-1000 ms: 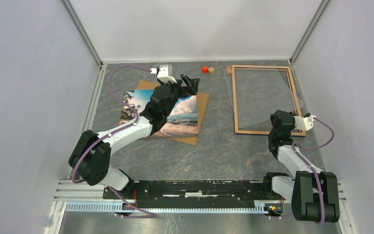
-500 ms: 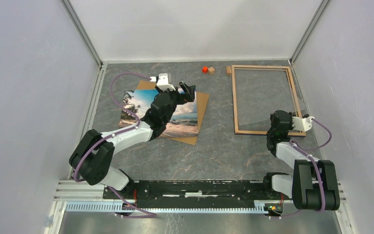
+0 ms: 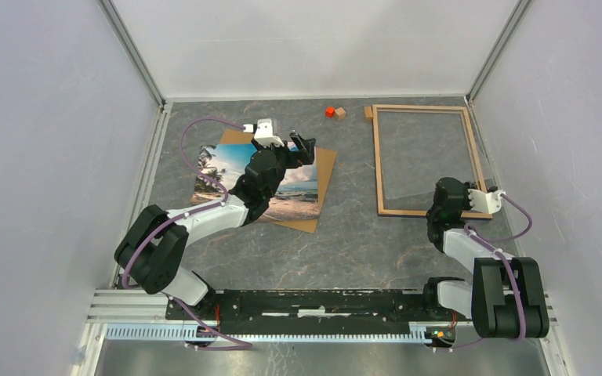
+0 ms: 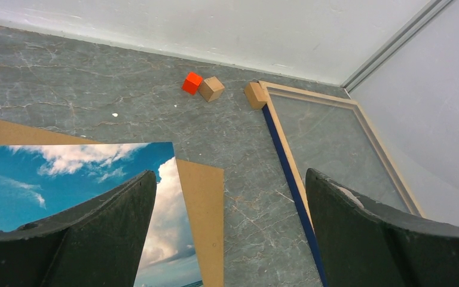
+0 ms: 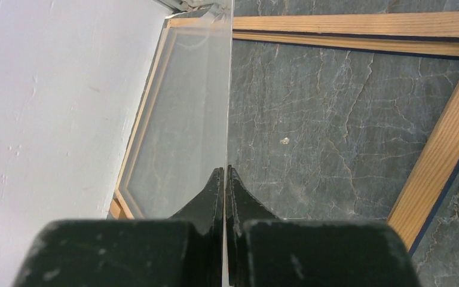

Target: Put the photo into the frame

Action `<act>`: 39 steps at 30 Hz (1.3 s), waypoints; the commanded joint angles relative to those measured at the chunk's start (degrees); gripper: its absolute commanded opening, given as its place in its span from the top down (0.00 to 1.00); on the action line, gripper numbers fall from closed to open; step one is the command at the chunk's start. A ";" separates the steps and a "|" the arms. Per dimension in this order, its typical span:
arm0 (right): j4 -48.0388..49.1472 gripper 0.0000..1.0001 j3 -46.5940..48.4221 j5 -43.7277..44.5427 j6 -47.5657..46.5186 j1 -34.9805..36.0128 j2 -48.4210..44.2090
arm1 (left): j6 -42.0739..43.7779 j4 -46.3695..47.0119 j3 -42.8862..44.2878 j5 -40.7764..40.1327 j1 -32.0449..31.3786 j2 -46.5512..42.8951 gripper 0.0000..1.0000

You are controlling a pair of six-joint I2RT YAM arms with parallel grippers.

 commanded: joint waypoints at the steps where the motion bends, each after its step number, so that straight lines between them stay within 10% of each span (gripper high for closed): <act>1: 0.77 1.00 0.03 2.99 1.15 0.04 -0.27 | 2.41 3.25 -0.12 -1.39 -0.28 0.38 0.00; 39: -1.52 1.00 1.06 -8.79 -1.28 -3.29 -0.67 | 2.11 3.25 0.41 -0.60 -0.27 1.39 0.00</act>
